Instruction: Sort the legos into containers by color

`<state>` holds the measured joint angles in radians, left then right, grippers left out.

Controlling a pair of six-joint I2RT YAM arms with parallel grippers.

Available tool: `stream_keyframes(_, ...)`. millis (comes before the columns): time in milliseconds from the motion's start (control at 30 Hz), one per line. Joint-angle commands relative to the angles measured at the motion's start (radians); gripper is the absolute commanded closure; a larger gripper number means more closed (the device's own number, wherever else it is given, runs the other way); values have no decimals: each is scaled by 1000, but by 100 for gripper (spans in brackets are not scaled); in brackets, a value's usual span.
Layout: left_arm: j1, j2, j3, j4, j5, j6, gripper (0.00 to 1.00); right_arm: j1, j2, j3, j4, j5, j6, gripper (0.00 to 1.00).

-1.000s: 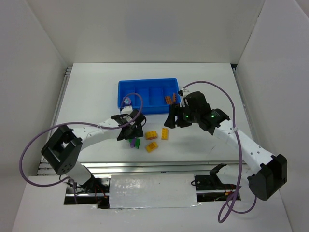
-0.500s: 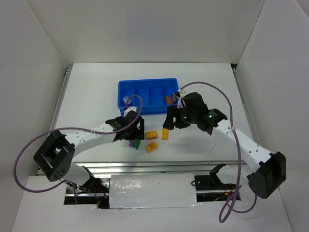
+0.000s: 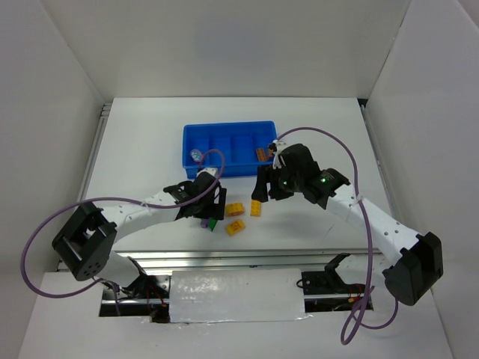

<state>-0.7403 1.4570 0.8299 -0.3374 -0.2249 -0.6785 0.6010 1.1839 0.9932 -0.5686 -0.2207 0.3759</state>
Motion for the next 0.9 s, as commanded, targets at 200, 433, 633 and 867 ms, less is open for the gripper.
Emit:
stream_keyframes(200, 2, 23, -12, 23, 73, 66, 1, 13, -12, 9, 22, 37, -11, 27)
stream_keyframes(433, 1, 52, -31, 44, 46, 69, 6, 11, -6, 9, 23, 29, -12, 27)
stream_keyframes(633, -1, 80, -15, 44, 16, 71, 9, 13, -6, 7, 26, 29, -11, 27)
stream_keyframes(867, -11, 86, 11, 21, -50, 97, 0, 13, 0, 2, 29, 24, -11, 27)
